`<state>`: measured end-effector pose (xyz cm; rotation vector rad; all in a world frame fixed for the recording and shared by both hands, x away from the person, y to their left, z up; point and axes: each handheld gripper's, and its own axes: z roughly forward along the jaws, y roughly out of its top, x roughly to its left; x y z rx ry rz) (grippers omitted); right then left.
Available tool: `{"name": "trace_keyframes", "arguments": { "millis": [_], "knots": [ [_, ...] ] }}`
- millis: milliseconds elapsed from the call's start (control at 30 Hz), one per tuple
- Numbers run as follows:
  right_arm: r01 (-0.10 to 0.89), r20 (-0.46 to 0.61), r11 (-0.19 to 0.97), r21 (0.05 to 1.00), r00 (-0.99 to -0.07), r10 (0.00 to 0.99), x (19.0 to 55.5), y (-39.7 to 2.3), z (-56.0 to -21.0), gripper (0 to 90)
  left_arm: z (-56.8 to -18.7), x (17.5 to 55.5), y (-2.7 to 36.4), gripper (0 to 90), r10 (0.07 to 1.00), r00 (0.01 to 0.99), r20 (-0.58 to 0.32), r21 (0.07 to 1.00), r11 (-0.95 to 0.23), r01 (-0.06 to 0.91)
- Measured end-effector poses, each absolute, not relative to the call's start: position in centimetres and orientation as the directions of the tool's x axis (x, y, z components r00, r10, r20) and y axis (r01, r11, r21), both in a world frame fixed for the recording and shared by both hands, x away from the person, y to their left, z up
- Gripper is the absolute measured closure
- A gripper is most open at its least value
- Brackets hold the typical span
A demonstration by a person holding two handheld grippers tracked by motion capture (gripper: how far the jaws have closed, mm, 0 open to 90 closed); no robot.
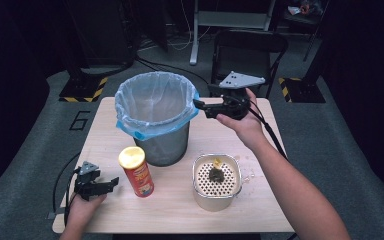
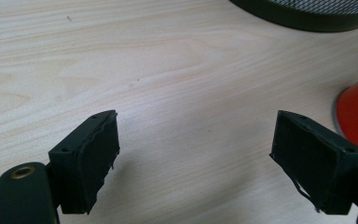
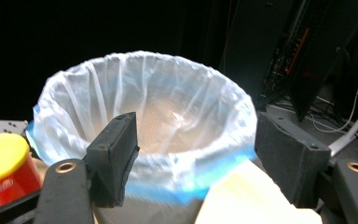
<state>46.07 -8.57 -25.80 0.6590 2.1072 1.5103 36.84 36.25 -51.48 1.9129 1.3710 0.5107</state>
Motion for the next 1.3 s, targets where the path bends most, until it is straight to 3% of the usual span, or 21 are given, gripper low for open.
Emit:
{"name": "trace_keyframes", "arguments": {
  "millis": [367, 900, 1300],
  "knots": [
    [0.094, -0.126, 0.292, 0.952, -0.746, 0.653, 44.7, -13.0, -27.5, 30.4, -48.1, 35.4, 35.5, 11.8, 0.905, 0.414, -0.102, 0.779, -0.186, 0.599],
    [0.161, -0.106, 0.296, 0.942, -0.693, 0.713, 43.7, -16.6, -30.8, 30.3, -45.9, 32.0, 32.5, 11.7, 0.840, 0.523, -0.142, 0.808, -0.207, 0.552],
    [0.187, -0.094, 0.299, 0.936, -0.683, 0.724, 43.1, -17.9, -32.1, 30.3, -46.0, 33.1, 28.6, 11.9, 0.781, 0.612, -0.125, 0.805, -0.281, 0.522]
  ]
}}
